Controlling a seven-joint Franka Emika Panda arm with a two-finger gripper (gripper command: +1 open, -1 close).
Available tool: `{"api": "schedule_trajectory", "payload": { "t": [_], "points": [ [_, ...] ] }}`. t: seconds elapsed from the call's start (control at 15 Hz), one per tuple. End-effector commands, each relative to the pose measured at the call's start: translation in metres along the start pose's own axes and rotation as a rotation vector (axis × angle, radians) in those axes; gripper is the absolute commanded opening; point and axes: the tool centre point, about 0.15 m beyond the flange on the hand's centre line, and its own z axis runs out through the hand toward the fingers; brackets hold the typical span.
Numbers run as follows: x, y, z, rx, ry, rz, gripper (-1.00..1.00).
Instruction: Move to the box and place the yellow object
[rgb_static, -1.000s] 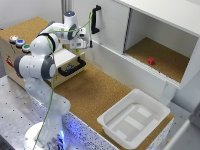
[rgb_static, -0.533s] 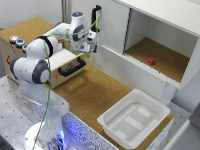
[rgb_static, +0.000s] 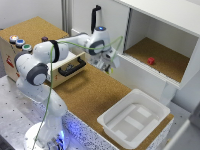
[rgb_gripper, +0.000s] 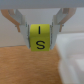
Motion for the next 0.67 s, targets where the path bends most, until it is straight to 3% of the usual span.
{"api": "schedule_trajectory", "payload": {
  "t": [0.0,0.13,0.33,0.4,0.6],
  "points": [
    [0.034,0.129,0.065,-0.010,-0.029,0.256,-1.00],
    [0.021,0.154,0.086,-0.009,-0.054,0.353,-1.00],
    [-0.008,0.169,0.122,0.045,-0.126,0.495,-1.00],
    [-0.020,0.168,0.137,0.072,-0.145,0.545,-1.00],
    [-0.053,0.160,0.172,0.231,-0.155,0.751,-1.00]
  ]
}}
